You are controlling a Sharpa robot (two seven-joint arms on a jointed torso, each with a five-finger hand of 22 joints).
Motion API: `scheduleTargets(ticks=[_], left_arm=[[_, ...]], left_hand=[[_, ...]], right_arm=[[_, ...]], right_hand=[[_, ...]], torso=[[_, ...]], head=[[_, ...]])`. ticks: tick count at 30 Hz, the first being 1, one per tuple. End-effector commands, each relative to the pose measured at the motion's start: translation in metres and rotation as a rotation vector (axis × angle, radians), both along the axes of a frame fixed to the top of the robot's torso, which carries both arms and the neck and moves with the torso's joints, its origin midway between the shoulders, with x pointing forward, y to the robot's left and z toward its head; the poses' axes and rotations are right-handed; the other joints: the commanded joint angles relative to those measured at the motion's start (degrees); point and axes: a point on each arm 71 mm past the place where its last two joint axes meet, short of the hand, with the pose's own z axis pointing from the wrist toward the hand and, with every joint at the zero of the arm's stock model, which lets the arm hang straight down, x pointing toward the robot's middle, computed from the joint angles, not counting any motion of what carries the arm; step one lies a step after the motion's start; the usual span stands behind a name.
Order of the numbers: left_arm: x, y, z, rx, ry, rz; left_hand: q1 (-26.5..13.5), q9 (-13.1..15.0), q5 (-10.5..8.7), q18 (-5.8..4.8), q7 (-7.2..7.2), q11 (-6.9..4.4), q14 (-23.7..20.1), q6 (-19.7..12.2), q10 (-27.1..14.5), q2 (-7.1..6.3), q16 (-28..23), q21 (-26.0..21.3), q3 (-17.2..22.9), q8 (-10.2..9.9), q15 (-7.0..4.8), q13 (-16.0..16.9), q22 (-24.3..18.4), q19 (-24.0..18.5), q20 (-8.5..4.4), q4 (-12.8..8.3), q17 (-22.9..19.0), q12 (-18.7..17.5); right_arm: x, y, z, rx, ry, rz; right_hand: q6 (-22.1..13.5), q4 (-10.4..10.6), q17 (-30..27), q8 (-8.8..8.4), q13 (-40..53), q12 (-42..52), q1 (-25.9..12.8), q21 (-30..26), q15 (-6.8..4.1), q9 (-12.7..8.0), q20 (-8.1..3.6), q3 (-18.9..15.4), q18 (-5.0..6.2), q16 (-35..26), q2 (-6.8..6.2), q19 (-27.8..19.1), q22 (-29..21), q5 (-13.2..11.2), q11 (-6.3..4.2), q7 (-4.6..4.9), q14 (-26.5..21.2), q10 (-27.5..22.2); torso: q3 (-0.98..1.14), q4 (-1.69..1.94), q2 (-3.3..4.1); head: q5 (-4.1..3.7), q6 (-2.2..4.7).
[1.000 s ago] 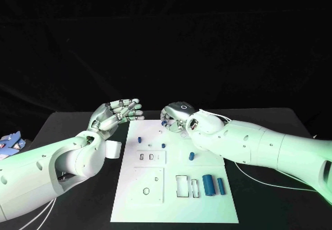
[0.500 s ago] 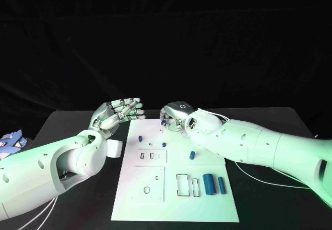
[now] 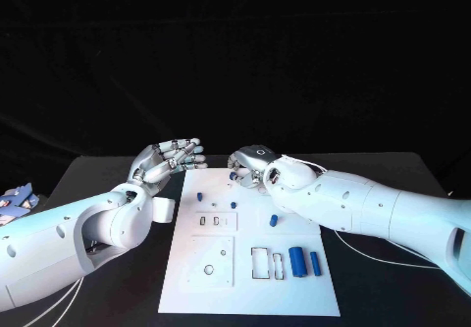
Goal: Assemble the parts on the task board
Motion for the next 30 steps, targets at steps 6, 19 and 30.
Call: scheduleTargets(ticks=[6, 19, 30], left_arm=[[0.001, 0.001, 0.001, -0.008, -0.005, -0.007], [0.001, 0.007, 0.001, -0.005, -0.002, 0.006], [0.001, 0.006, 0.001, -0.008, -0.001, 0.003]], left_hand=[[-0.09, -0.07, -0.37, 0.52, 1.45, -0.02, -0.39, -0.34, -0.33, -0.39, -0.26, 0.23, 0.21, -0.20, -0.03, -0.08, 0.05, 0.31, 0.07, -0.22, 0.05, -0.36], [-0.10, -0.08, -0.37, 0.51, 1.46, 0.01, -0.43, -0.35, -0.39, -0.37, -0.33, 0.29, 0.28, -0.24, -0.01, -0.07, 0.07, 0.27, 0.07, -0.32, 0.12, -0.35], [-0.10, -0.08, -0.37, 0.51, 1.46, 0.01, -0.43, -0.35, -0.39, -0.37, -0.33, 0.29, 0.28, -0.24, -0.01, -0.07, 0.07, 0.27, 0.07, -0.32, 0.12, -0.35]], right_arm=[[-0.005, -0.013, 0.007, 0.021, -0.026, -0.010], [-0.019, -0.085, 0.043, 0.159, 0.161, -0.163], [-0.020, -0.124, 0.049, 0.121, 0.226, -0.238]], right_hand=[[-0.32, -0.07, -0.56, -0.45, -0.33, 0.32, -0.01, -0.81, 0.47, -0.05, -0.01, -0.16, 0.98, -0.44, -0.88, -0.75, -0.79, 0.16, -0.04, -0.08, 0.31, -1.35], [-0.92, 2.04, 0.74, -2.08, 4.74, 9.20, -2.99, 1.17, -0.27, 0.16, -0.87, -6.66, 0.12, 0.85, -4.50, 2.07, 2.93, 3.06, -0.84, 0.60, 0.82, 5.82], [-5.25, 7.19, 3.81, 3.10, 25.00, 34.67, 4.52, 2.23, -1.16, 4.37, -1.52, -20.86, -0.39, 3.33, -1.45, 4.08, 6.09, 2.96, -2.07, -0.38, 1.60, -0.86]], torso=[[0.04, -0.13, -0.08], [-0.26, -1.64, -0.77], [-0.42, -1.87, -0.99]], head=[[-0.22, 0.16], [0.21, 0.61], [-0.77, 0.96]])
